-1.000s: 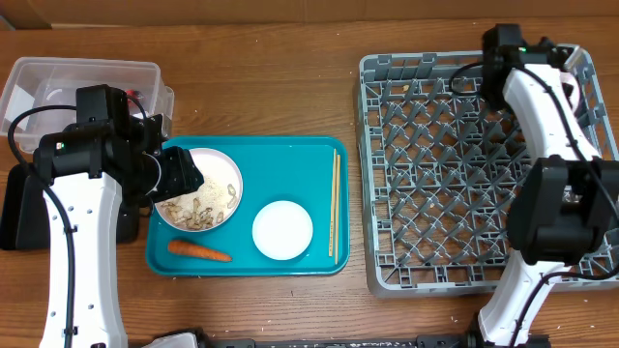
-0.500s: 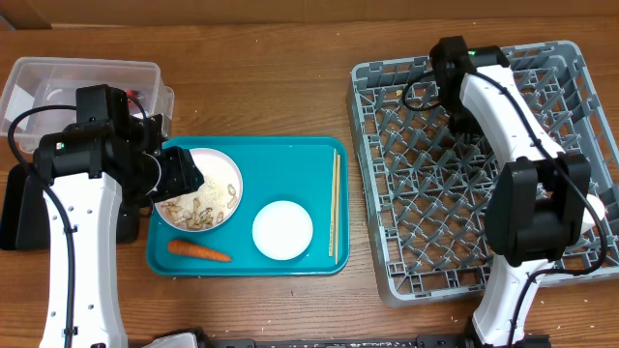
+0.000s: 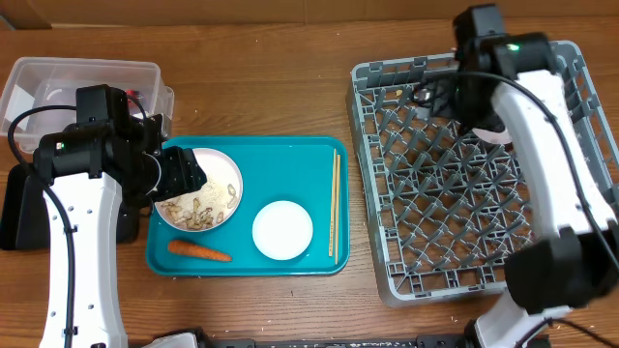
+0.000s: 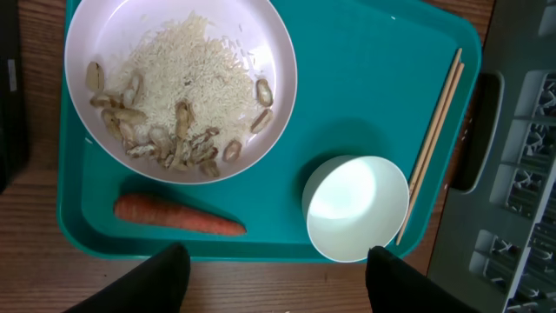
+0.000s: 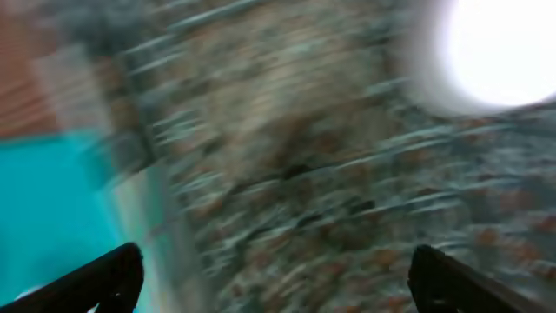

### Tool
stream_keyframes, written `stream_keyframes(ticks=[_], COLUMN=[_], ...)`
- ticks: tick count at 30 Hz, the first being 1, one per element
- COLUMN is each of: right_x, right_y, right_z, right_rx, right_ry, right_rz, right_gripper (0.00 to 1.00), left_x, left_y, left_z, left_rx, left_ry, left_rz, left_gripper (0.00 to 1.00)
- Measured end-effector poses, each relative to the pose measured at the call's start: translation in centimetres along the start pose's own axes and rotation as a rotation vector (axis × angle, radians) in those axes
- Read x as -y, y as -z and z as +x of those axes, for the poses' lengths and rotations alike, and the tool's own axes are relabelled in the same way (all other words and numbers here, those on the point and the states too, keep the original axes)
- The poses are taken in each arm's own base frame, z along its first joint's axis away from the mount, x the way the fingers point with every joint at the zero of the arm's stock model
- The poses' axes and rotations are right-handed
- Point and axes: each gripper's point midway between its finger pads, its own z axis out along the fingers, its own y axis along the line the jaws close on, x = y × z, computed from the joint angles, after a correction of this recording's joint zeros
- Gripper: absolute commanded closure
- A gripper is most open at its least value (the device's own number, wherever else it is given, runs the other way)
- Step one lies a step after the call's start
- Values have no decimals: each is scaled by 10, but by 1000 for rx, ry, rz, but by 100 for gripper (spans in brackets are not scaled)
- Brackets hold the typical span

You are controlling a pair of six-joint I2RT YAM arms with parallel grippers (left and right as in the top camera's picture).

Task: Sort waste into correct bins and load items into the dishwasher
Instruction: 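Move the right gripper to the lower white bowl and grasp it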

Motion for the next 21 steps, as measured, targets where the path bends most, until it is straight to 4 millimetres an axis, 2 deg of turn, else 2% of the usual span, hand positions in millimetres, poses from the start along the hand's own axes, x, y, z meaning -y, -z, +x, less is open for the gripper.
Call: stream_keyframes(ticks=[2, 4, 6, 11, 14, 21], right_x=[-26, -56, -83, -149, -170, -201], right_y=[13, 17, 12, -7, -25, -75], right_z=[17, 36, 55, 117, 145, 212], right_rx=[-43, -97, -142, -244, -270, -317], right_ry=[68, 151, 231, 433, 484, 579], right_rz=[-131, -227, -278, -348, -345, -336], right_gripper=[0, 0, 0, 0, 1, 17], left_x=[0, 0, 0, 0, 0, 0], left_y=[0, 0, 0, 0, 0, 0], left_z=[0, 0, 0, -1, -1, -1], left_rx=[0, 0, 1, 3, 3, 3], left_ry=[0, 0, 0, -1, -1, -1], left_rz=[0, 0, 0, 0, 1, 0], left_gripper=[32, 32, 32, 32, 32, 31])
